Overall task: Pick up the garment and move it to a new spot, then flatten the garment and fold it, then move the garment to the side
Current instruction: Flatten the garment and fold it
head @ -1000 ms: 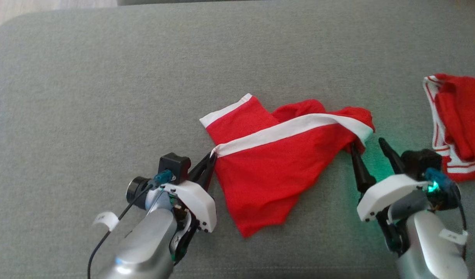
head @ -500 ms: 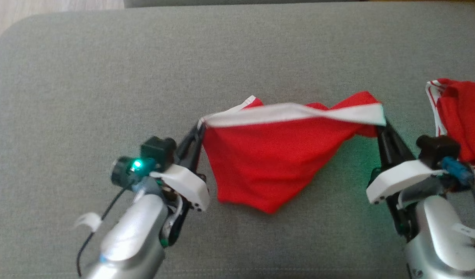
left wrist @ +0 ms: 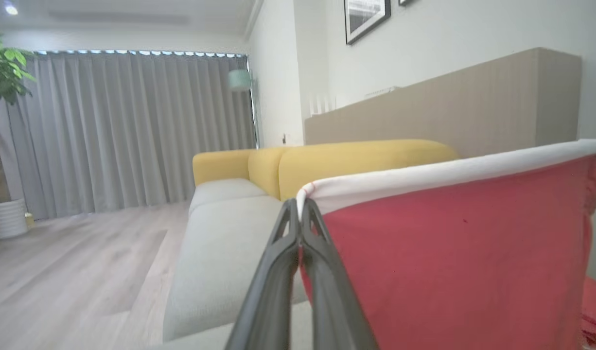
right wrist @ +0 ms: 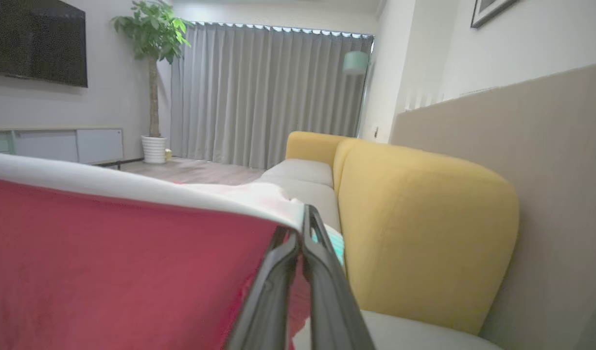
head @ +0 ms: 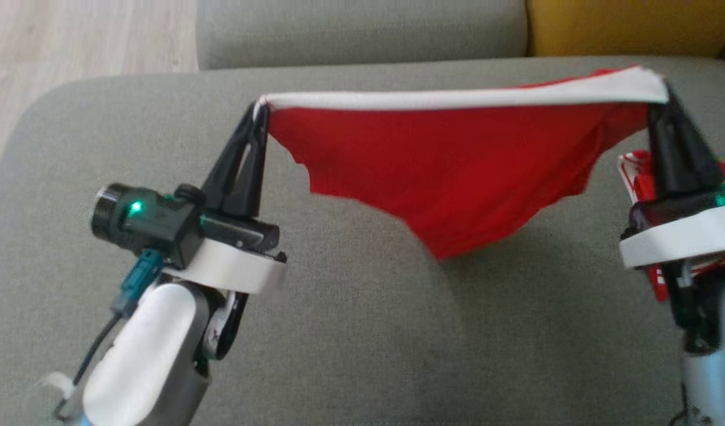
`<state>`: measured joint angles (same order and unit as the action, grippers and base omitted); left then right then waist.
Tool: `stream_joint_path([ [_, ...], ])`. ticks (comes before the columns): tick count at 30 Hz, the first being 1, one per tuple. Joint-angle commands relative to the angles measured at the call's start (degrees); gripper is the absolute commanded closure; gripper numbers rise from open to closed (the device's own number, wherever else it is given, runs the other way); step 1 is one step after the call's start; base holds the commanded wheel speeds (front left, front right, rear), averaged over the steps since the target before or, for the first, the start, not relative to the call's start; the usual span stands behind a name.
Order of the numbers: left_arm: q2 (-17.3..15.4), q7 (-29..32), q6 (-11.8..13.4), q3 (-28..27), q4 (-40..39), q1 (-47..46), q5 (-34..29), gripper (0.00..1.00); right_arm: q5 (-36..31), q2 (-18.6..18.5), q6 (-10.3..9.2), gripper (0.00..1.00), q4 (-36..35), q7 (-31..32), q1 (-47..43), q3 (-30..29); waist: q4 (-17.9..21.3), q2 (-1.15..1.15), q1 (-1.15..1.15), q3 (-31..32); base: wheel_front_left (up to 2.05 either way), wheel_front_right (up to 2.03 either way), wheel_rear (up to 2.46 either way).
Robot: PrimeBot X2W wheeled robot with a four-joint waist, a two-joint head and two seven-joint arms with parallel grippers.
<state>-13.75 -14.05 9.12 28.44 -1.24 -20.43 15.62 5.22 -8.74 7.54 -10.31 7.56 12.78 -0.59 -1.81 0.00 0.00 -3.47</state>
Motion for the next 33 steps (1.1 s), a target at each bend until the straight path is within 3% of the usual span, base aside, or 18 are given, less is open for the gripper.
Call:
stream_joint_path([
  [1, -1.72, 0.46, 0.63, -3.22, -2.82, -3.52, -0.59, 1.0, -0.27, -0.97, -0.05, 1.0, -3.44, 0.87, 1.03, 0.45, 0.04, 0.0, 0.0, 1.27, 0.0, 0.0, 0.0],
  [8, -2.99, 4.96, 2.86, -3.54, -10.22, -2.28, -1.34, 1.0, -0.44, -0.59, -0.05, 1.0, -12.32, 7.53, -1.92, -0.17, 0.4, 0.0, 0.0, 3.57, 0.0, 0.0, 0.0],
  [19, -2.7, 6.87, 3.28, -3.74, -10.48, -1.29, 0.87, 1.0, 2.41, 2.07, -0.05, 1.0, -12.58, 9.2, -2.3, -1.35, 0.55, 0.0, 0.0, 1.11, 0.0, 0.0, 0.0],
  [25, -1.55, 6.03, 0.73, -5.09, -4.42, -9.93, 2.71, 1.0, 4.89, 2.07, -0.05, 1.0, -4.79, 8.12, 8.3, -1.2, 0.63, 0.0, 0.0, -3.01, 0.0, 0.0, 0.0],
  [33, 2.09, 2.64, -5.53, -7.44, 17.51, -32.29, 5.84, 1.0, 7.87, 2.01, -0.05, 1.0, 15.77, 4.03, 32.13, 0.83, 0.15, 0.0, 0.0, -8.74, 0.0, 0.0, 0.0],
])
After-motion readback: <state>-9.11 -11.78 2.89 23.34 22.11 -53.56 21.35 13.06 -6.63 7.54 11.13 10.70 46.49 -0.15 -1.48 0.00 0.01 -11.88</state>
